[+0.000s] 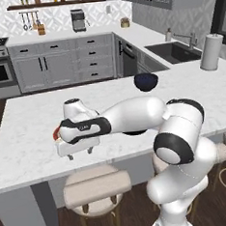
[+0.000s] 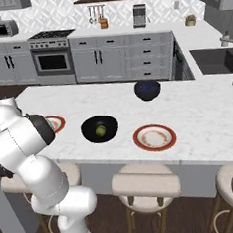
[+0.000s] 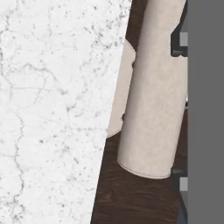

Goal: Pick the chicken drumstick and lime from their plates and place them in the bowl. Then put the bowl in the fridge.

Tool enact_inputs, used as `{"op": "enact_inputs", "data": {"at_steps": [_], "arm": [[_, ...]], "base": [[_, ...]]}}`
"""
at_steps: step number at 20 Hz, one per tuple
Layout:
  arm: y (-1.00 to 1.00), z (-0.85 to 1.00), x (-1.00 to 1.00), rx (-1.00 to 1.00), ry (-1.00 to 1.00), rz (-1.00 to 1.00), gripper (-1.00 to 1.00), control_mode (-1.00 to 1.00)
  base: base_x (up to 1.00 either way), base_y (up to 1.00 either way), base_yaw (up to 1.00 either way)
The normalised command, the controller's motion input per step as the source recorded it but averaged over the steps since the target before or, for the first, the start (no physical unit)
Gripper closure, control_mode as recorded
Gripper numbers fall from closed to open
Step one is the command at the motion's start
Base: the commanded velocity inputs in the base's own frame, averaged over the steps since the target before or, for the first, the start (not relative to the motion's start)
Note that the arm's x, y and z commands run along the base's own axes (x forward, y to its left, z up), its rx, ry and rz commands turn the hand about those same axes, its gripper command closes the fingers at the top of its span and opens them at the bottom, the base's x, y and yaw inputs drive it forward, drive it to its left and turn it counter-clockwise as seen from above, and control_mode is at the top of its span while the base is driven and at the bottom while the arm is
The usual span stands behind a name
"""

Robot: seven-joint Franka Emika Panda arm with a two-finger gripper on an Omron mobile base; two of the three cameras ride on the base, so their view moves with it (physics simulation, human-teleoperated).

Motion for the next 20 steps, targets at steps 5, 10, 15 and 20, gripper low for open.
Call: {"op": "enact_inputs", "data": {"at_steps": [5, 10, 15, 20], "arm": [[0.00, 0.00, 0.00, 0.00, 0.00, 0.00, -1.00, 1.00], [0.00, 0.00, 0.00, 0.00, 0.00, 0.00, -1.00, 1.00], [-0.06, -0.14, 0.46, -0.01, 0.00, -0.03, -1.00, -1.00], [-0.28, -0.27, 1.00, -0.01, 0.00, -0.06, -1.00, -1.00]], "base": [[0.88, 0.00, 0.00], [0.45, 0.00, 0.00], [0.19, 0.00, 0.00], [0.00, 0.00, 0.00]]}}
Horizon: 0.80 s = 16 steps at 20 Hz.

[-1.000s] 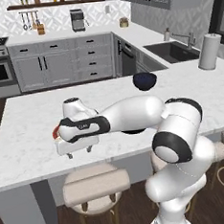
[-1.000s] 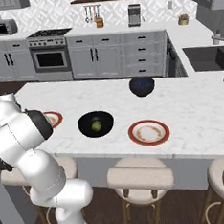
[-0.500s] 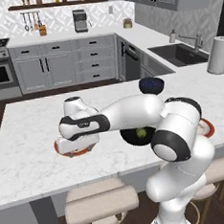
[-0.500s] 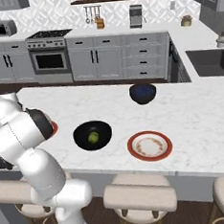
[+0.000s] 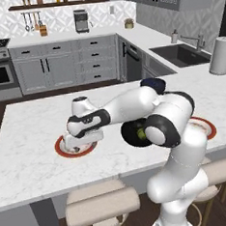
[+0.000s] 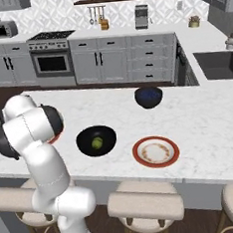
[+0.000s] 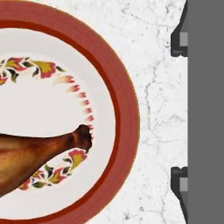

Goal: Pick the chicken drumstick and lime from their plates and place them in the bowl. Then put the bowl in the fridge.

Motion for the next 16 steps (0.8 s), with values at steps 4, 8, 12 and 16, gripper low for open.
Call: {"op": "enact_inputs", "data": {"at_steps": [4, 8, 12, 16], "arm": [[0.03, -0.16, 1.00, -0.01, -0.10, 0.00, -1.00, -1.00], [0.31, -0.09, 0.97, -0.03, -0.07, 0.00, -1.00, -1.00], [0.46, -0.19, 0.93, 0.00, 0.04, 0.00, -1.00, -1.00], [0.48, -0.30, 0.51, 0.00, 0.11, 0.00, -1.00, -1.00]], "base": [[0.00, 0.00, 0.00], [0.00, 0.00, 0.00], [0.00, 0.00, 0.00], [0.00, 0.00, 0.00]]}}
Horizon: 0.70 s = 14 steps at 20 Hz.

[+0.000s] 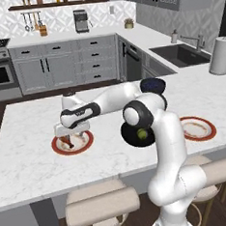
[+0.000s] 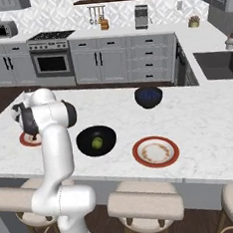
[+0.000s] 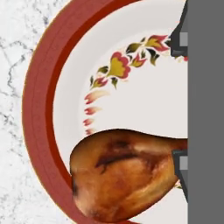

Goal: Pick the chicken drumstick and lime from their plates and place them in the bowl. Then put the bowl in the fridge.

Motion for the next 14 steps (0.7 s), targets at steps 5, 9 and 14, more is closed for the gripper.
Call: {"op": "enact_inputs", "data": {"at_steps": [5, 9, 14], "arm": [[0.39, -0.31, -0.02, 0.00, 0.00, 0.00, -1.00, -1.00], [0.17, -0.14, -0.17, 0.00, 0.00, 0.00, -1.00, -1.00], [0.07, -0.23, 0.00, 0.00, 0.00, 0.00, -1.00, -1.00]], "base": [[0.00, 0.00, 0.00], [0.00, 0.00, 0.00], [0.00, 0.00, 0.00]]}}
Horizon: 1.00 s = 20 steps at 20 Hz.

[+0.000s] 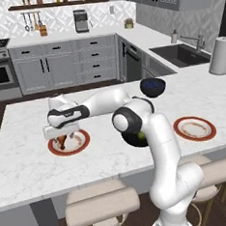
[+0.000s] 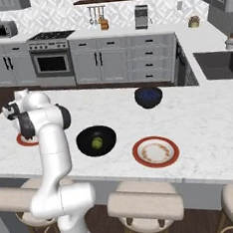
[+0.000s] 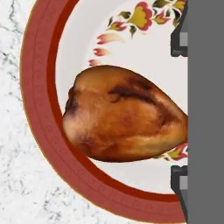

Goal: Pick the chicken drumstick and lime from their plates and place them in the bowl. Then put the bowl in the fridge.

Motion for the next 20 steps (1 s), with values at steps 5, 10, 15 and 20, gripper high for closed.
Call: {"op": "enact_inputs", "data": {"at_steps": [5, 10, 15, 20], "arm": [[0.13, -0.44, 0.06, 0.00, 0.00, 0.00, -1.00, -1.00], [0.01, -0.34, 0.45, 0.00, 0.00, 0.00, -1.00, -1.00], [0.00, -0.43, -0.08, 0.00, 0.00, 0.00, 1.00, -1.00], [-0.24, -0.30, -0.40, 0.00, -0.01, 0.00, 1.00, -1.00]], "base": [[0.00, 0.00, 0.00], [0.00, 0.00, 0.00], [0.00, 0.00, 0.00], [0.00, 0.00, 0.00]]}}
